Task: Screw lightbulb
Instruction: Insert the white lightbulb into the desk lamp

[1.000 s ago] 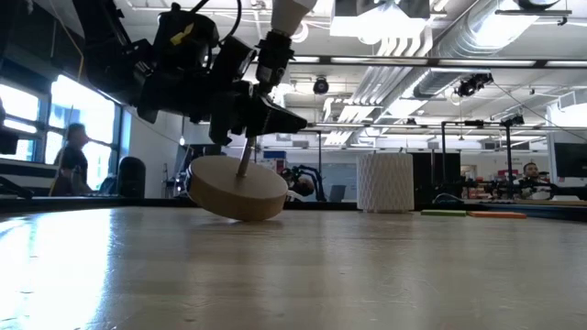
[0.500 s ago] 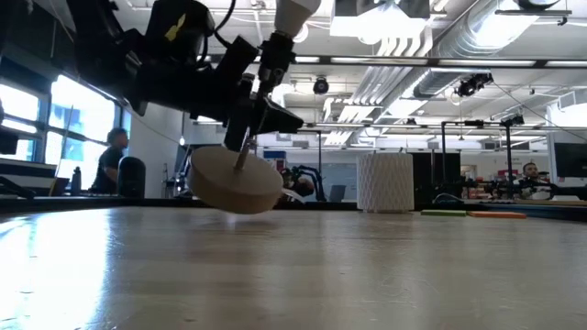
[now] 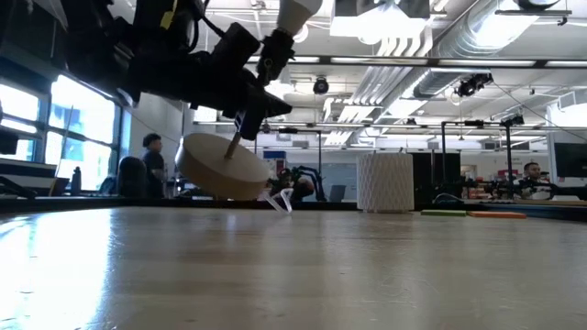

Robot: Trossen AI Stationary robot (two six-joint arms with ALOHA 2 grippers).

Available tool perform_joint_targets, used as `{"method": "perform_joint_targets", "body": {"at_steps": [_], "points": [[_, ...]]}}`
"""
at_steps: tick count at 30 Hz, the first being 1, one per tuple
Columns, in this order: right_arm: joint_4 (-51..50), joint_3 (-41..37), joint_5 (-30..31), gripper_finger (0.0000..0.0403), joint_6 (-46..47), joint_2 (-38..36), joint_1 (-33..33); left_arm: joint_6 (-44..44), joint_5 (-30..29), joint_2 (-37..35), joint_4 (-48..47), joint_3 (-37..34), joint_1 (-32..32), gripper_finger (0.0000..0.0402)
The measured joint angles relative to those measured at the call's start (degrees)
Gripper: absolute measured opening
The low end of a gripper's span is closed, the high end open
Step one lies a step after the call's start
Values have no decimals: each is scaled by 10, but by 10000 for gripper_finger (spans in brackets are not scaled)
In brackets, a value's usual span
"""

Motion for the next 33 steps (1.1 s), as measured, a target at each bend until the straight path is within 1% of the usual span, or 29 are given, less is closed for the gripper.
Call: {"method": "perform_joint_targets", "body": {"at_steps": [3, 6, 9, 12, 15, 19, 22, 25, 28, 33], "points": [[0, 0, 11, 261, 49, 3, 0, 14, -33, 0, 6, 0, -5, 0], [0, 0, 12, 261, 50, 3, -1, 11, -31, 0, 6, 0, -5, 0], [4, 0, 10, 261, 45, 3, -3, -18, -10, 0, -1, 0, -6, 0], [6, 0, 0, 261, 28, 3, -5, -38, 43, 0, -9, 0, -5, 7], [8, 0, -5, 261, 24, 3, -9, -46, 86, 0, -17, 0, -5, 34], [10, 0, -5, 261, 15, 5, -12, -49, 109, 0, -33, 0, -5, 94], [5, 0, -9, 261, 9, 5, -12, -78, 154, 0, -49, 0, 0, 140], [3, 0, -9, 261, 6, 5, -13, -107, 180, -1, -65, 1, 3, 176], [2, 0, -8, 261, 4, 5, -12, -121, 198, -12, -93, 1, 6, 197], [3, 0, -14, 261, 0, 5, -13, -123, 212, -56, -165, 1, 7, 204]]}}
